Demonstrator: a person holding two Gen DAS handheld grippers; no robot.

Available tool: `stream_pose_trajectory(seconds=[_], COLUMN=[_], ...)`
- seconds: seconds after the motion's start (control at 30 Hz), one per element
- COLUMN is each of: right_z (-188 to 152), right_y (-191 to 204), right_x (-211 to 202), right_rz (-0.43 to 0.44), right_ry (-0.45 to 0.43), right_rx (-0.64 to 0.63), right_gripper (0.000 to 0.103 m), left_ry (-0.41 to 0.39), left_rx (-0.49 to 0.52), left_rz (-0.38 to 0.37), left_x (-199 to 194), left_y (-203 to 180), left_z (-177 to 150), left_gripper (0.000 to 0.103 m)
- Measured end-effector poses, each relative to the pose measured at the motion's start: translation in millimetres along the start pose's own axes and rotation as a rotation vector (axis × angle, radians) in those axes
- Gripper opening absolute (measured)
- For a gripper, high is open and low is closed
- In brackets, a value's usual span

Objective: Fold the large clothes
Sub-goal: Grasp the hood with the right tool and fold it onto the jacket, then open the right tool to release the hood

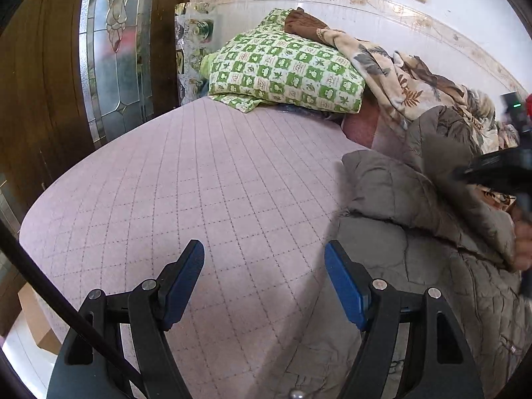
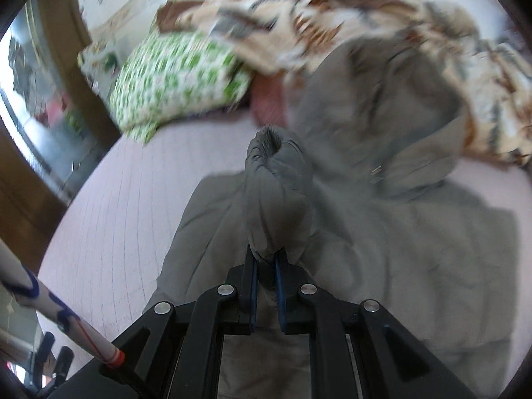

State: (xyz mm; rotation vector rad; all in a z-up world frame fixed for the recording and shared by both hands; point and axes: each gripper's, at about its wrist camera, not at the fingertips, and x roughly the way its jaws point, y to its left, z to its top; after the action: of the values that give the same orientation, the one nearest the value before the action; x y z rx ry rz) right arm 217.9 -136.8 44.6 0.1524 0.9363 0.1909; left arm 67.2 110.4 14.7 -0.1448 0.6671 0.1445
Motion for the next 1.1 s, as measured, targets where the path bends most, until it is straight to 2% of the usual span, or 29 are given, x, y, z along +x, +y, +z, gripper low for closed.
stream_pose_trajectory(seconds=[0.1,0.17,0.23,0.3,0.33,0.37,0.4,0.47,0.53,0.57,0.63,0.73,0.83,0.97,1.1], right_z=[-15,-22,-26,-27,-27,-27,-24,-19,-10,-6,1,1,-4,-5,-34], right_y=[13,21,25,29,30,30,30,24,17,15,9,2,-1,-3,-14], right_x=[28,35,32,20,10,-3,-13,-31,-31,-25,1,42,68,43,-12], right_rz=[0.028,0.028,0.006,0.015,0.034,0.046,0.049,0.066,0.021,-0.002,-0.046,-0.019,-0.026,-0.016,-0.038], right_ry=[0.056,0.088,0.082,0.063,0.046,0.012,-0.013,-0.063,-0.085,-0.077,-0.022,0.073,0.115,0.072,0.04], right_rx=[-0.024,-0.064,-0.115,-0.15,-0.158,-0.163,-0.165,-0.146,-0.111,-0.1,-0.072,0.003,0.037,0.036,-0.02], right_gripper=[0.01,0.012,0.016,0.034,0.048,0.055,0.056,0.056,0.056,0.049,0.031,0.03,0.031,0.031,0.037], left_ry=[0.005,0.005,0.008,0.011,0.013,0.015,0.019,0.028,0.04,0.044,0.049,0.053,0.066,0.07,0.065], left_rx=[0.003,0.008,0.015,0.021,0.023,0.024,0.022,0.018,0.016,0.018,0.023,0.03,0.041,0.058,0.079], left_rz=[-0.01,-0.015,-0.022,-0.028,-0.03,-0.031,-0.034,-0.042,-0.049,-0.051,-0.054,-0.054,-0.05,-0.039,-0.03], left_x=[0,0,1,1,2,2,3,5,8,8,9,11,15,15,12], left_y=[0,-2,-3,-4,-4,-4,-4,-4,-3,-4,-5,-7,-11,-16,-23], left_z=[-1,0,0,0,0,0,1,0,0,-1,-2,-2,-4,-6,-11], left_gripper=[0.074,0.074,0.074,0.074,0.074,0.074,0.074,0.074,0.074,0.074,0.074,0.074,0.074,0.074,0.074])
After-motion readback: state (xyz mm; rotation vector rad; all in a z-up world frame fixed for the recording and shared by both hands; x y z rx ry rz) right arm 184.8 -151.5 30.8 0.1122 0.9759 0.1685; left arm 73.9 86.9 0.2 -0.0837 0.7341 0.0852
